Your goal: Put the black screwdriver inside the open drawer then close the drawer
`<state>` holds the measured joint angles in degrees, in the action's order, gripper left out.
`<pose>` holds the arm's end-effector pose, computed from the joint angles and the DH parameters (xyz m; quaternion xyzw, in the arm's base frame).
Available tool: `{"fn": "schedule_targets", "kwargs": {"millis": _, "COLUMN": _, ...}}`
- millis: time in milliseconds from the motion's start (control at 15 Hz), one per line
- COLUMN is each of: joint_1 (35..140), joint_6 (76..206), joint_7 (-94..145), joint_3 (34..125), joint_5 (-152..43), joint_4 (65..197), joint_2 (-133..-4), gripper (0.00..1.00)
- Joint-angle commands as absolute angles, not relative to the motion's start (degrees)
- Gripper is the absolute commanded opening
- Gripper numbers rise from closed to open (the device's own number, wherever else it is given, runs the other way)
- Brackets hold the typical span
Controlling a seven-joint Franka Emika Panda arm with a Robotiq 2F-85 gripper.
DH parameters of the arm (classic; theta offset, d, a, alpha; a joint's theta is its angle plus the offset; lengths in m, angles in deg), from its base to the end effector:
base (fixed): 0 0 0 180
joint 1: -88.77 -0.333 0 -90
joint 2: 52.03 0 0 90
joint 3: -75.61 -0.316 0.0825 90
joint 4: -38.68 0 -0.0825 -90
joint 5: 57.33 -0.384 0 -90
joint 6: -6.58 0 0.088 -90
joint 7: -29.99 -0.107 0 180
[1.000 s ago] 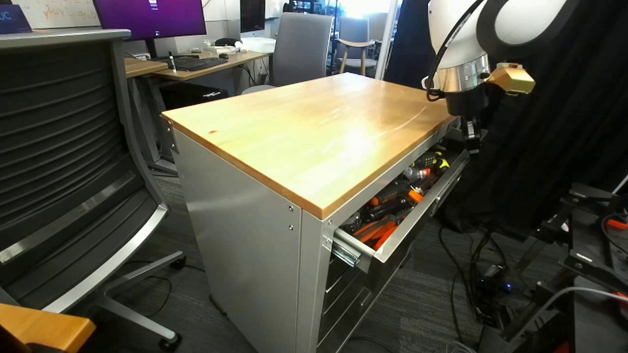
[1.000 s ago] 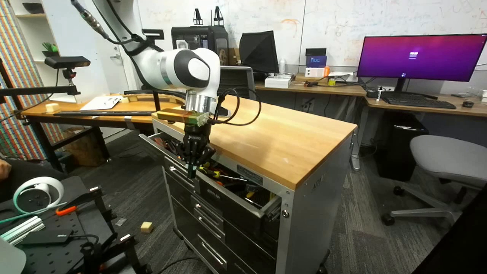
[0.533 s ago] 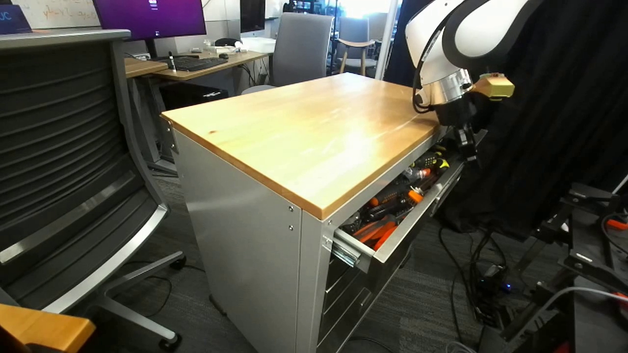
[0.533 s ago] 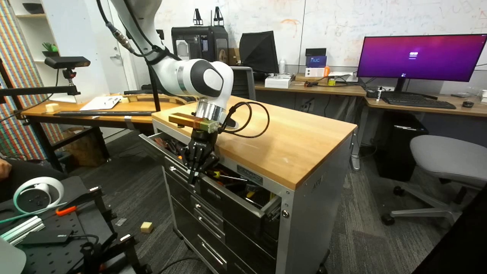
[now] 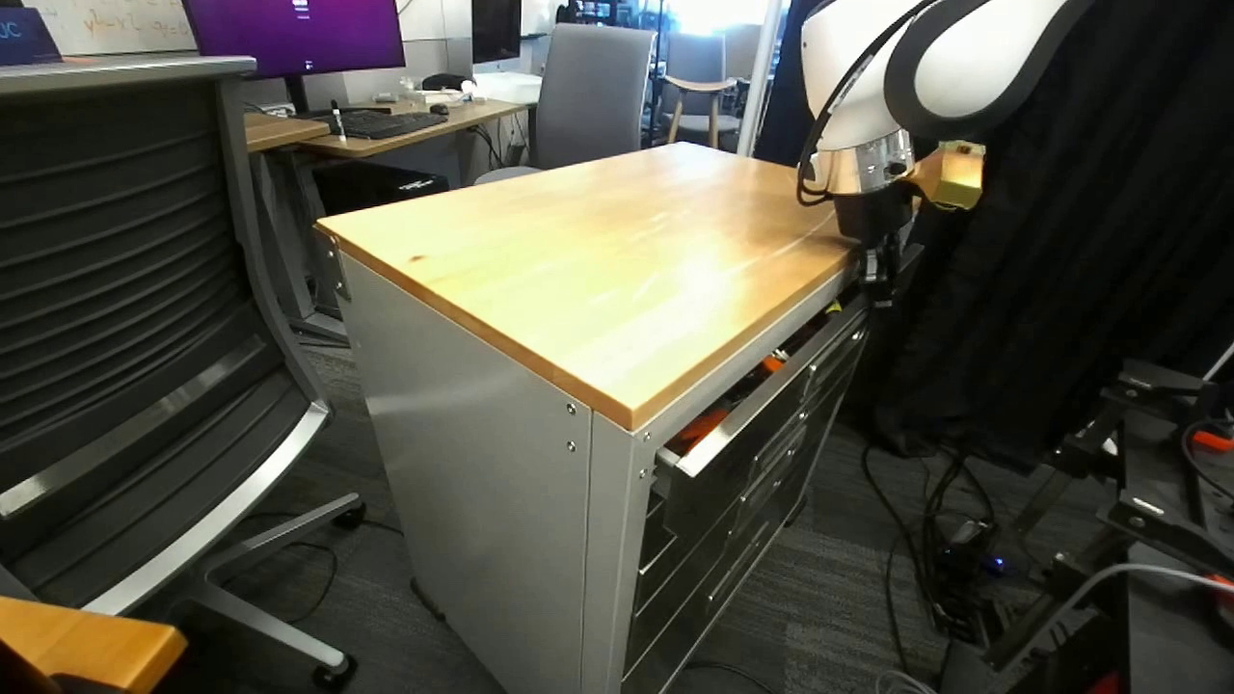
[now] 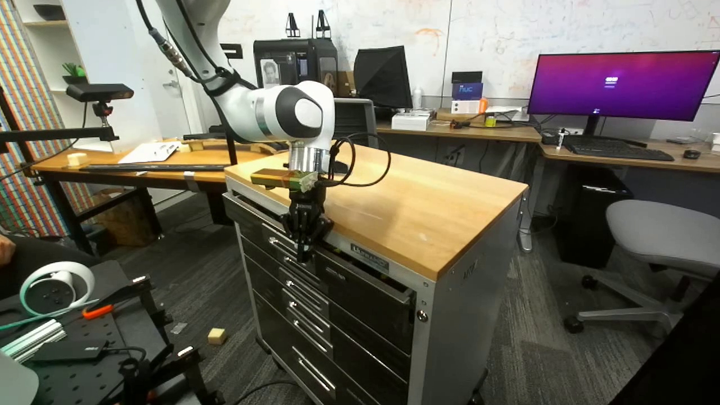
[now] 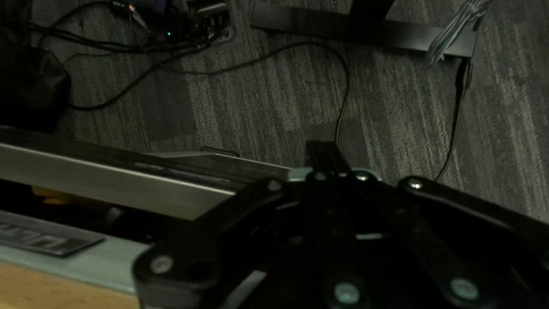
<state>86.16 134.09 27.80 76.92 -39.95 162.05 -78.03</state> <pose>0.5225 0.0020 0.1613 0.9708 0.1057 -0.1845 0.1110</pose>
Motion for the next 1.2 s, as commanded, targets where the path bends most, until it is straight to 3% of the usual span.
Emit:
{"fn": "schedule_targets", "kwargs": {"millis": 0, "joint_1": 84.9, "joint_6": 144.4, "joint_7": 22.0, "joint_3": 77.9, "joint_5": -38.7, "joint_4": 165.4, "joint_2": -75.7, "gripper": 0.06}}
{"fn": "schedule_targets", "kwargs": {"millis": 1133, "joint_1": 89.8, "joint_6": 190.3, "joint_7": 25.0, "joint_3": 77.3, "joint_5": -50.6, "joint_4": 190.2, "joint_2": -63.6, "gripper": 0.06}}
